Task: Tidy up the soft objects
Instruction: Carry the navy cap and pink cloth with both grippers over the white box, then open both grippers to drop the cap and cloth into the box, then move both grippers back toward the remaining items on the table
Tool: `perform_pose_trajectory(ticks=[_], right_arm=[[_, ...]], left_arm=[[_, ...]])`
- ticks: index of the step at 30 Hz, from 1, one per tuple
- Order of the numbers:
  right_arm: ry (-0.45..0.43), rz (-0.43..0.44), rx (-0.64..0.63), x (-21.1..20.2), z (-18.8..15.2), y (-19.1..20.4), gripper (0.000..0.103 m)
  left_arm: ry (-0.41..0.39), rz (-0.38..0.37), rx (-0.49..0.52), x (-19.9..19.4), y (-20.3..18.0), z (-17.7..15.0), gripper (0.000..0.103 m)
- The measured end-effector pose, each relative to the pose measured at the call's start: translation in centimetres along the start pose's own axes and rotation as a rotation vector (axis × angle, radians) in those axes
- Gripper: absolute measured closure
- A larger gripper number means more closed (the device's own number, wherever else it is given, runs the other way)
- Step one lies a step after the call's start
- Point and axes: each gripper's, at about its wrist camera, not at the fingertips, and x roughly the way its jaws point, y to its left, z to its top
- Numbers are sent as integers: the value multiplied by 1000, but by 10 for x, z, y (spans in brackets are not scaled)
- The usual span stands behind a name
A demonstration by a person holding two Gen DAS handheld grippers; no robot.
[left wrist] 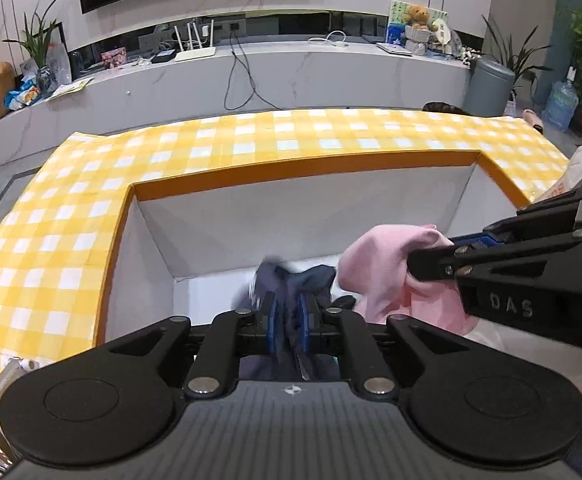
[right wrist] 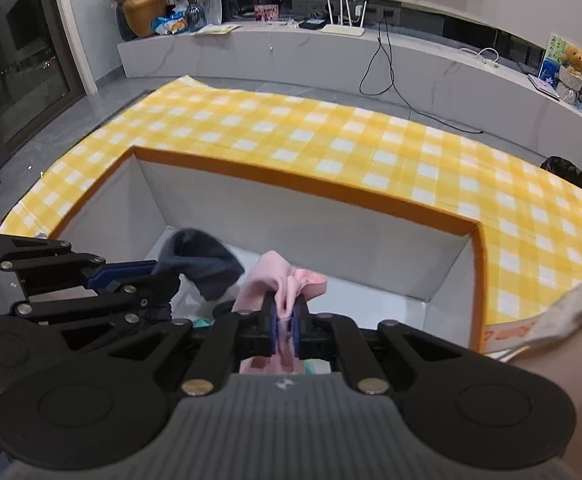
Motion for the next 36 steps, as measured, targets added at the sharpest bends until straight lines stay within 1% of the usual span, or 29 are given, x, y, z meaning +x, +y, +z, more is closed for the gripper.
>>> perform_pose_trajectory(ticks=[1, 2, 3, 4, 5, 6, 7, 8, 10, 12, 14, 16, 18, 19, 22, 24, 25, 26, 28, 30, 31, 33, 34, 35, 36], right_arm=[[7, -1, -2, 4, 1, 1, 92], [12, -6, -3, 6, 1, 2, 92], [15, -8, -5, 8, 1, 3, 92], [18, -9, -6, 8, 0, 3, 90], [20, -9, -6, 9, 0, 3, 85], [23, -10, -6, 10, 0, 3, 84], [24, -11, -8, 11, 0, 3, 83], [24, -12, -12, 11, 1, 3, 81], [19, -15, -22, 9, -1, 4, 76], [9, -22, -32, 5, -1, 5, 73], [-6, -31, -39, -2, -2, 4, 67], [-33, -46, -49, -12, -4, 4, 64], [-68, -70, -68, -25, -7, 5, 64], [-88, -76, -78, -32, -10, 5, 63], [-152, -94, -117, -54, -19, 7, 53], [-199, -97, -141, -72, -28, 9, 50], [-216, -98, -146, -79, -32, 10, 49], [-234, -100, -149, -87, -37, 10, 44], [-270, -101, -141, -105, -47, 9, 39], [-297, -96, -123, -120, -58, 5, 38], [-309, -91, -109, -128, -64, 3, 37], [-332, -94, -88, -142, -75, -2, 37], [-341, -105, -80, -149, -82, -4, 34], [-349, -114, -74, -155, -87, -7, 27], [-358, -125, -66, -161, -94, -9, 23]], left_arm=[[-1, 4, -1, 0, 1, 0, 85], [0, 3, -3, 0, 1, 0, 81], [1, 4, -4, -1, 2, 0, 73], [3, 9, -5, -1, 2, 0, 65], [4, 17, -6, -1, 2, 0, 61], [5, 25, -6, -1, 1, 1, 51], [4, 31, -8, -2, 1, 0, 47], [4, 32, -10, -2, 2, 1, 46], [5, 35, -15, -3, 1, 2, 41], [-7, 42, -21, -7, 0, 2, 39], [-33, 48, -25, -15, -2, 1, 38], [-75, 52, -15, -26, -4, 1, 33], [-116, 53, -15, -37, -7, 0, 32], [-138, 51, -17, -45, -8, -2, 32], [-200, 37, -14, -63, -14, -7, 32], [-249, 24, 7, -75, -21, -9, 34], [-268, 17, 19, -81, -25, -9, 34], [-288, 12, 31, -88, -29, -11, 35], [-325, -1, 45, -100, -38, -13, 36], [-346, -23, 45, -108, -45, -16, 36], [-357, -42, 38, -113, -48, -18, 38], [-369, -76, 27, -118, -53, -21, 39], [-374, -87, 23, -121, -55, -22, 39], [-379, -92, 23, -122, -58, -24, 39], [-383, -90, 23, -123, -60, -25, 39]])
